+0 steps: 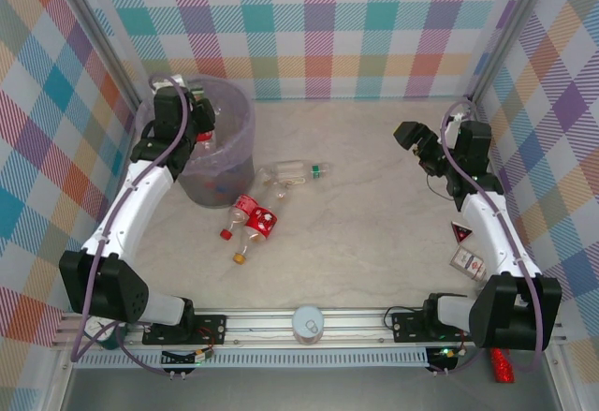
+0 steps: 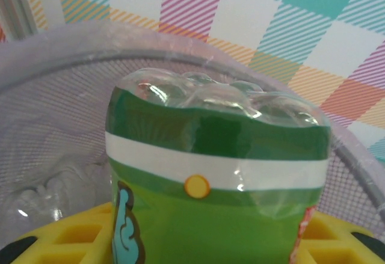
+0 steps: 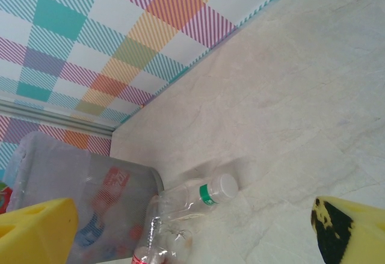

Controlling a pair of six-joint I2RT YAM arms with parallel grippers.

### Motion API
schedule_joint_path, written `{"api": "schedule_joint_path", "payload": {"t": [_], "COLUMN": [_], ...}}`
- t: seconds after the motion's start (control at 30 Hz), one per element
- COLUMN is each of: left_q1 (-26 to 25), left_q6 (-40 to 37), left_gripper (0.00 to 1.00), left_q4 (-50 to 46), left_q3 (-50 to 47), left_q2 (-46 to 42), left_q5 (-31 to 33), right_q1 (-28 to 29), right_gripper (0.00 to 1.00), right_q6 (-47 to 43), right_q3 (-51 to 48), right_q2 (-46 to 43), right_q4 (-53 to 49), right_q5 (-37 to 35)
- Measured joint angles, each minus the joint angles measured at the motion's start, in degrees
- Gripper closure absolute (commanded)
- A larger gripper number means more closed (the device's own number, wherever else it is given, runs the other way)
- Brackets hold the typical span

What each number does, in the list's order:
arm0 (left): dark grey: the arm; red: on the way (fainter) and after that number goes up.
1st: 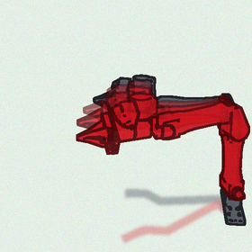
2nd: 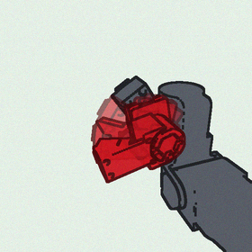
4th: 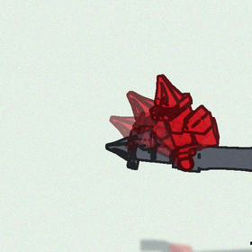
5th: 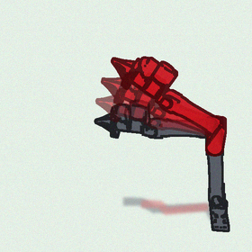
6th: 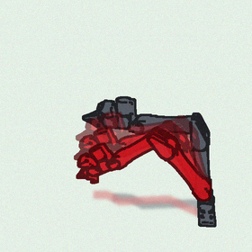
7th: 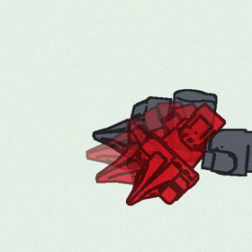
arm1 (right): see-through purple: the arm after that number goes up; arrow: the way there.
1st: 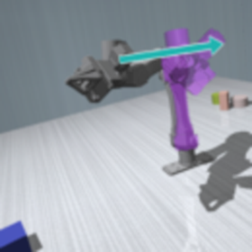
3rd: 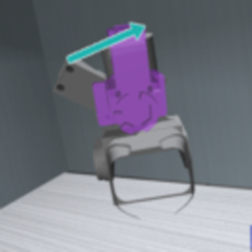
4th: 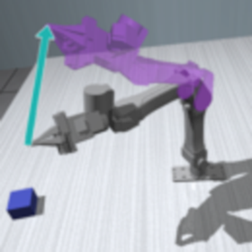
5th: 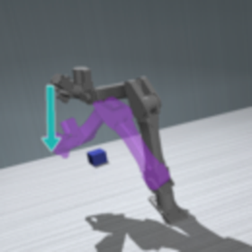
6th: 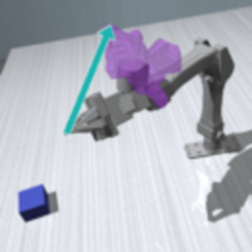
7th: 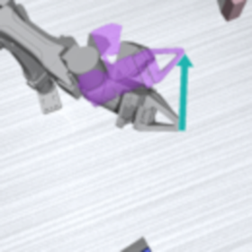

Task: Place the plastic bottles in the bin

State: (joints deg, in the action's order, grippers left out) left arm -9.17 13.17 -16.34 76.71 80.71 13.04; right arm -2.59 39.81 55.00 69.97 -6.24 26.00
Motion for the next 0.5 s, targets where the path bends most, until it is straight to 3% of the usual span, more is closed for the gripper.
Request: {"api": "schedule_joint_path", "payload": {"t": [0.2,0.5], "left_q1": [0.0,0.0], "left_q6": [-0.2,-2.3], "left_gripper": [0.59,0.19], "left_q4": [0.5,-1.6], "left_q3": [-1.3,1.4], "left_q2": [2.3,2.7], "left_q5": [-1.0,-1.0], "right_q1": [0.0,0.0], "right_gripper": [0.01,0.01], "right_q6": [-0.2,-0.4], "right_q3": [0.7,1.4], "right_q2": [0.6,1.2], "right_q4": [0.0,-0.3], "right_q5": [0.7,1.3]}}
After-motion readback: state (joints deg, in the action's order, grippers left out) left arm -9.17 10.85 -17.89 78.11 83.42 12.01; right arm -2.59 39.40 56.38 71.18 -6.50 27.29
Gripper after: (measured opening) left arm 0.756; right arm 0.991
